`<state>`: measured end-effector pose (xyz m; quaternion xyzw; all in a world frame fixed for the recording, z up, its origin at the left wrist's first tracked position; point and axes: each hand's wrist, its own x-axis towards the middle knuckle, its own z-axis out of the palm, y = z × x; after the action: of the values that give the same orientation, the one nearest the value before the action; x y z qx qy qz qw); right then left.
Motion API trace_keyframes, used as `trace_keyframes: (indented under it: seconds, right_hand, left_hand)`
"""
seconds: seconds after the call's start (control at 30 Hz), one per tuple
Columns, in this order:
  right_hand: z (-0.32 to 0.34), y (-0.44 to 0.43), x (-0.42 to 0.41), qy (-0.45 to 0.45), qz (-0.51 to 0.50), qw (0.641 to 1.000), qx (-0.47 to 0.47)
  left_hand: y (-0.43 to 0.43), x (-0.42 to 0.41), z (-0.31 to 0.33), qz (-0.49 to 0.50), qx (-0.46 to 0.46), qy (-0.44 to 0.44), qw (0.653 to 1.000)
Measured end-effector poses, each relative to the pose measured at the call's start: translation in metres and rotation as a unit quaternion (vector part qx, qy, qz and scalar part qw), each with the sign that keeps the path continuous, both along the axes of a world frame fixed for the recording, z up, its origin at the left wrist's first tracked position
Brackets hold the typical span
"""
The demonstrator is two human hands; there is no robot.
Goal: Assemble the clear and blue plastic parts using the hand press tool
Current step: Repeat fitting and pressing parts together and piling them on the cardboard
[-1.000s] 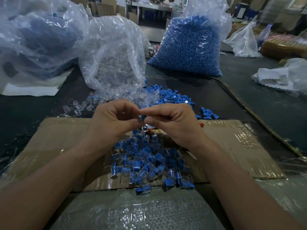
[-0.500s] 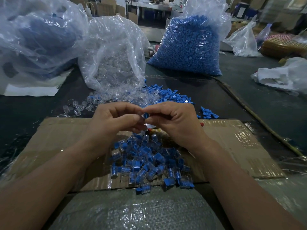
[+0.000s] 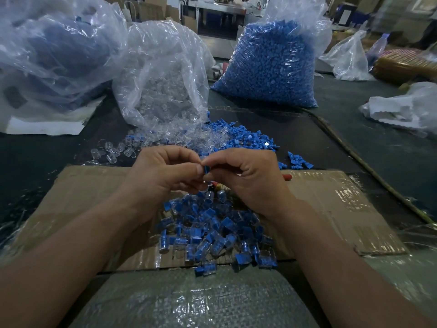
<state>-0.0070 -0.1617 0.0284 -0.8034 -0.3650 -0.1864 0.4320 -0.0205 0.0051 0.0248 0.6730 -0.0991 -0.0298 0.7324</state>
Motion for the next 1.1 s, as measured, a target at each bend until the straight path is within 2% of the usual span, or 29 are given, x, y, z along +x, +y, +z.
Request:
trace_keyframes:
  seconds: [0.4, 0.9, 1.0, 1.1]
  right_hand:
    - [0.001, 0.001, 0.001, -0.030, -0.013, 0.999, -0.002]
    - [0.004, 0.002, -0.002, -0.031, -0.014, 0.998, -0.053]
    - [0.009, -0.005, 0.000, 0.009, -0.044, 0.997, -0.067]
    - [0.015, -0.024, 0.010, 0.124, -0.128, 0.978, -0.113]
  left_hand:
    - [0.004, 0.003, -0.001, -0.030, -0.062, 0.049, 0.996]
    - [0.001, 0.002, 0.001, -0.017, -0.020, 0.041, 0.999]
    - [0.001, 0.003, 0.001, -0.011, -0.030, 0.040, 0.999]
    - [0.002, 0.003, 0.000, 0.000, -0.046, 0.042, 0.998]
